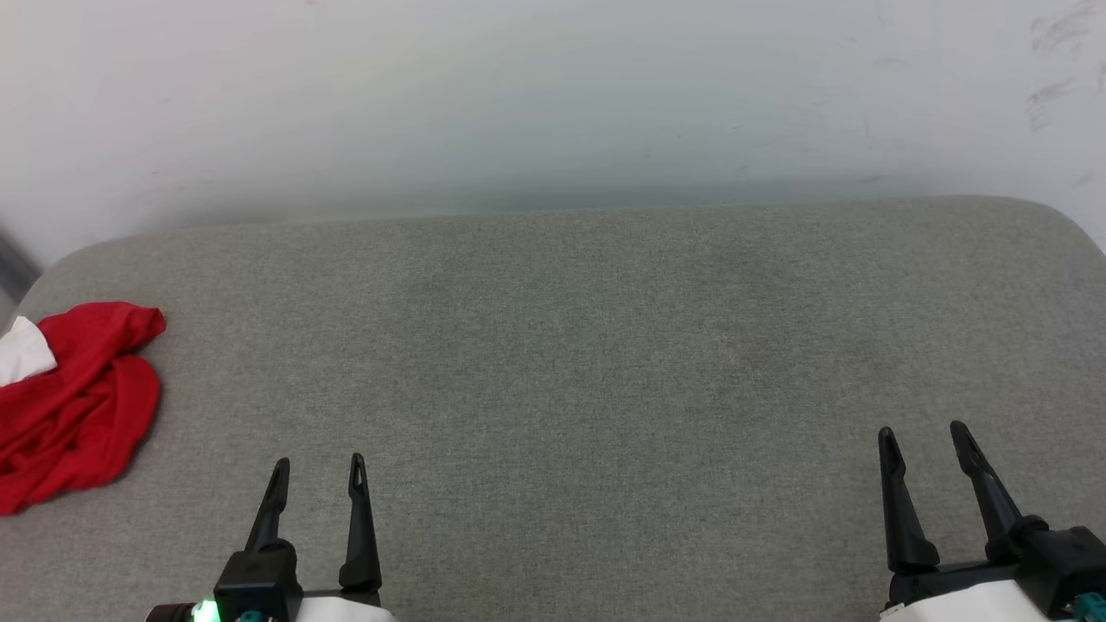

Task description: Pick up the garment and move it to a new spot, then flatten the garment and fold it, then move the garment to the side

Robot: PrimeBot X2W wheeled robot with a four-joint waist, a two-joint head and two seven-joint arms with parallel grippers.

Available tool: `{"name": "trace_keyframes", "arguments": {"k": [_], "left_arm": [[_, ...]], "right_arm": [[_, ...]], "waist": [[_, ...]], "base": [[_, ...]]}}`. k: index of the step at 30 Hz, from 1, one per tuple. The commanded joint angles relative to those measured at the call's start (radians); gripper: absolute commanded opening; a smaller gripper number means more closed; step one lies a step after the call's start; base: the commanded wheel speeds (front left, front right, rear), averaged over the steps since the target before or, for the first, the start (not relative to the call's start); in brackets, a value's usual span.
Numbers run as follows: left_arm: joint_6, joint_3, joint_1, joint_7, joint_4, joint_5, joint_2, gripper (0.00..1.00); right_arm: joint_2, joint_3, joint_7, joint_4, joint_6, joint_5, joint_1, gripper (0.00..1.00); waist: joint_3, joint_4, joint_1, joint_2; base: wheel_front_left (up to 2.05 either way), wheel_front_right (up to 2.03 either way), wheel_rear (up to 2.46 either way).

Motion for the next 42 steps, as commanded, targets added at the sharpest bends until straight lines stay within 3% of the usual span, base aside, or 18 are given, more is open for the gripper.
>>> {"name": "trace_keyframes", "arguments": {"k": [1,21,42], "left_arm": [[-0.004,0.003,0.011,-0.003,0.004,-0.003,-0.002,1.00],[-0.002,0.019,-0.004,-0.003,0.032,-0.037,-0.004,1.00],[0.034,0.048,0.009,-0.003,0.024,-0.042,-0.004,1.00]], "right_arm": [[0.001,0.001,-0.003,0.002,0.000,0.002,0.008,1.00],[0.001,0.010,-0.003,-0.005,0.000,0.021,0.014,1.00],[0.001,0.031,-0.003,-0.022,0.000,-0.011,0.032,1.00]], "waist": [[0.000,0.000,0.0000,0.0000],[0.000,0.032,0.0000,0.0000],[-0.008,0.287,0.0000,0.0000]], "base": [[0.00,0.00,0.00],[0.00,0.00,0.00],[0.00,0.00,0.00]]}}
